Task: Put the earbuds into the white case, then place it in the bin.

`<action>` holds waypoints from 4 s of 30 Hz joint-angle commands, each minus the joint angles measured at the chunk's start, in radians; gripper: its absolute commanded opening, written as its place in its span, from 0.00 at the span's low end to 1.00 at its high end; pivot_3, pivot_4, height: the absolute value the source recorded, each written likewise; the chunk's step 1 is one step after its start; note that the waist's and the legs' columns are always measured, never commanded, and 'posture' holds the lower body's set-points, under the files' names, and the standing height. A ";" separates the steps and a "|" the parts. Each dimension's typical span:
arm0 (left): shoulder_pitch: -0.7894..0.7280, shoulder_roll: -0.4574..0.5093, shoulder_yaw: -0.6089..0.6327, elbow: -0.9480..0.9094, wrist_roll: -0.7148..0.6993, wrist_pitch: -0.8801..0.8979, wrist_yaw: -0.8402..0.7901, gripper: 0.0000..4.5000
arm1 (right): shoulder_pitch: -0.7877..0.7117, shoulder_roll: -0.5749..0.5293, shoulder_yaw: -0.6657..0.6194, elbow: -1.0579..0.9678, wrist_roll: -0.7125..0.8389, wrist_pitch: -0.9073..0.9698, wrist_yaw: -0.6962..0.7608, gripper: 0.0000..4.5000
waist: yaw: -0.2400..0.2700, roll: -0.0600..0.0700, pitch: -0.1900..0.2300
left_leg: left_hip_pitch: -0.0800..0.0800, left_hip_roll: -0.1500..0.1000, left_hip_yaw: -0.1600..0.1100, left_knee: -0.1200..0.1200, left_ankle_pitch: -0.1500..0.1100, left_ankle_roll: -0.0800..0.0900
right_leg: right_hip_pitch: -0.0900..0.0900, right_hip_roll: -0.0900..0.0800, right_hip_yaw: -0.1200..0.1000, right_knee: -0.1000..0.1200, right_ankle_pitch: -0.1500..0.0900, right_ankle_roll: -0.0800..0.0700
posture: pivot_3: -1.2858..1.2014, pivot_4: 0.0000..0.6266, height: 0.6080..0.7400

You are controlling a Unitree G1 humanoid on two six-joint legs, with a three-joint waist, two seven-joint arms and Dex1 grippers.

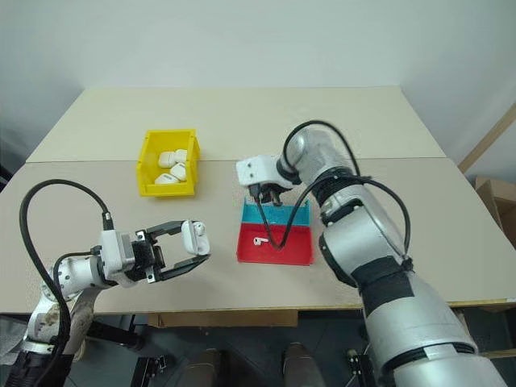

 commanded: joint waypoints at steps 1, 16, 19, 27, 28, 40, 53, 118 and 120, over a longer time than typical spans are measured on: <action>-0.064 -0.034 -0.033 -0.011 -0.023 0.017 0.020 0.62 | -0.015 -0.073 -0.138 -0.191 0.146 0.139 0.065 0.18 | 0.002 0.000 0.000 | 0.000 0.000 0.000 0.000 0.000 0.000 | 0.000 0.000 0.000 0.000 0.000 0.000 | 0.52 0.24 1.00; -0.321 -0.141 -0.089 -0.017 -0.150 0.204 0.055 0.62 | 0.483 -0.305 -0.748 -1.478 0.849 1.296 -0.066 0.18 | 0.025 0.000 0.000 | -0.001 0.000 -0.002 0.002 0.000 0.000 | 0.001 0.000 -0.001 0.000 0.000 0.000 | 0.52 0.24 1.00; -0.366 -0.159 -0.110 -0.005 -0.151 0.236 0.053 0.62 | 0.533 -0.280 -0.850 -1.609 0.979 1.409 -0.138 0.18 | 0.027 0.000 0.000 | -0.002 -0.001 -0.002 0.002 0.000 0.000 | 0.002 0.001 -0.002 -0.001 0.000 0.001 | 0.52 0.24 1.00; -0.440 -0.187 -0.115 -0.027 -0.193 0.336 0.066 0.62 | 0.634 -0.134 -0.948 -1.833 1.292 1.462 -0.299 0.18 | 0.026 0.000 0.000 | -0.002 0.000 -0.002 0.002 0.000 0.000 | 0.002 0.002 -0.002 -0.002 0.000 0.001 | 0.52 0.24 1.00; -0.441 -0.191 -0.115 -0.031 -0.198 0.342 0.067 0.62 | 0.652 -0.127 -0.934 -1.847 1.314 1.445 -0.314 0.18 | 0.026 0.000 0.000 | -0.002 0.000 -0.002 0.002 0.000 0.000 | 0.003 0.001 -0.002 -0.003 0.000 0.001 | 0.52 0.24 1.00; -0.405 -0.211 -0.133 -0.068 -0.182 0.323 0.063 0.62 | 0.759 -0.172 -0.758 -1.854 1.428 1.216 -0.368 0.18 | 0.026 0.000 0.000 | -0.003 0.000 -0.002 0.002 0.000 0.000 | 0.003 0.001 -0.001 -0.004 0.000 0.001 | 0.52 0.24 1.00; -0.373 -0.221 -0.124 -0.099 -0.193 0.319 0.066 0.62 | 0.811 -0.263 -0.663 -1.822 1.454 1.094 -0.404 0.18 | 0.027 0.000 0.000 | -0.002 0.000 -0.002 0.002 0.000 0.000 | 0.003 0.002 -0.001 -0.004 0.000 0.001 | 0.52 0.24 1.00; -0.435 -0.230 -0.154 0.063 -0.083 0.228 0.016 0.62 | 0.478 -0.603 -0.483 -1.528 1.312 0.876 -0.131 0.44 | 0.025 -0.001 0.000 | -0.002 0.001 -0.002 0.002 0.000 0.000 | 0.003 0.002 -0.001 -0.005 -0.001 0.001 | 0.52 0.24 1.00; -0.447 -0.236 -0.158 0.073 -0.079 0.227 0.014 0.62 | 0.386 -0.610 -0.422 -1.467 1.274 0.878 -0.062 0.32 | 0.026 -0.001 0.001 | -0.002 0.000 0.000 0.002 0.000 0.000 | 0.002 0.002 -0.001 -0.006 -0.001 0.001 | 0.52 0.24 1.00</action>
